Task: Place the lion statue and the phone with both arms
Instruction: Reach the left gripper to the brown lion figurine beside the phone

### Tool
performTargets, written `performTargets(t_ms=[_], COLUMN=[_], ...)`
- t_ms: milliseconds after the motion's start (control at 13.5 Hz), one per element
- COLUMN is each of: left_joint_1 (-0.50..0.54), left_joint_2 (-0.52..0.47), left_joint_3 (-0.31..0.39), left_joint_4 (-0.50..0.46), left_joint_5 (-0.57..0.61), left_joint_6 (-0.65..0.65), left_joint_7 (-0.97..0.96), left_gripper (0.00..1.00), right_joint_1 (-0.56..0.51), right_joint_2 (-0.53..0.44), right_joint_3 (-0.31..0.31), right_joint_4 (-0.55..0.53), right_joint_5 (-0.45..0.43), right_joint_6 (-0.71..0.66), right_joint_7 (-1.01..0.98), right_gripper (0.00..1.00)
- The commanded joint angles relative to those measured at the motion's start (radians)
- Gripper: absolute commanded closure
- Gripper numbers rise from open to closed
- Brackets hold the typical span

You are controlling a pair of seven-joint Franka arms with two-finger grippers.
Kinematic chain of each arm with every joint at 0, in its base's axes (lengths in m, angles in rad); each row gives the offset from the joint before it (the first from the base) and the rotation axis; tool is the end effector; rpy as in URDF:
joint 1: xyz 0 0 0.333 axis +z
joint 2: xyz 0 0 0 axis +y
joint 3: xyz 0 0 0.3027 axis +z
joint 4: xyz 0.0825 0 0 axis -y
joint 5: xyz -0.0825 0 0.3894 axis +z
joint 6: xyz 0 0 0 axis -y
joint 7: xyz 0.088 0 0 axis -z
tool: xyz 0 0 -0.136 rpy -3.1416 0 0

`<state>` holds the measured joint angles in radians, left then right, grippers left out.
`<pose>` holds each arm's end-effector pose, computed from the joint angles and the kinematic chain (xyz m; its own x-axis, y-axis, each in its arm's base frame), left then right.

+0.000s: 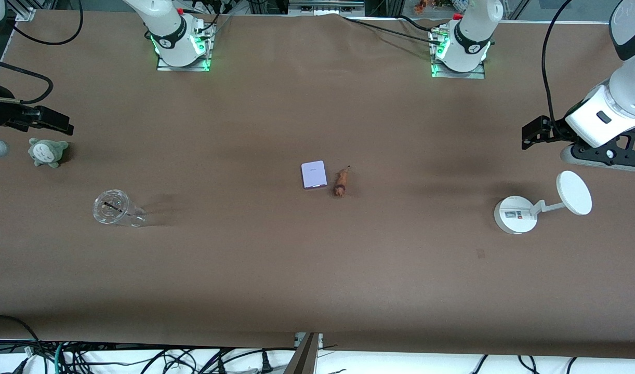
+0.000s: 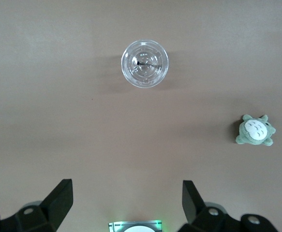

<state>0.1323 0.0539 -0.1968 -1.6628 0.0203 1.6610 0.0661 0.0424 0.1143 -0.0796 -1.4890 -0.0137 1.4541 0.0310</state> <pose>0.5752 -0.0325 0.5157 0.9897 -0.1322 -0.0551 -0.1328 -0.9911 -0.0059 0.5747 -0.0211 0.5468 0.9866 -0.0702 -0.1475 -0.0668 -0.9974 0.0274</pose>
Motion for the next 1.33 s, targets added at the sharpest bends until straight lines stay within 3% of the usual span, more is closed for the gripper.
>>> performTargets(t_ms=[0, 815, 1111, 1259], left_joint_1=[0.006, -0.010, -0.060, -0.065], left_joint_2=[0.006, 0.009, 0.047, 0.084], left_joint_3=[-0.003, -0.004, -0.044, -0.099], left_joint_4=[0.021, 0.018, 0.023, 0.021], left_joint_5=[-0.025, -0.086, -0.092, -0.091], left_joint_6=[-0.007, -0.049, -0.035, 0.031], left_joint_7=[-0.002, 0.005, -0.012, -0.087], left_gripper=[0.00, 0.00, 0.00, 0.00], right_joint_1=[-0.004, -0.004, -0.004, -0.007], right_joint_2=[0.010, 0.010, 0.010, 0.011], right_joint_3=[0.000, 0.000, 0.000, 0.000], right_joint_4=[0.027, 0.027, 0.027, 0.027], right_joint_5=[0.001, 0.001, 0.003, 0.005], right_joint_6=[-0.020, -0.018, -0.017, -0.012], right_joint_7=[-0.006, -0.009, -0.006, -0.009], right_gripper=[0.00, 0.00, 0.00, 0.00])
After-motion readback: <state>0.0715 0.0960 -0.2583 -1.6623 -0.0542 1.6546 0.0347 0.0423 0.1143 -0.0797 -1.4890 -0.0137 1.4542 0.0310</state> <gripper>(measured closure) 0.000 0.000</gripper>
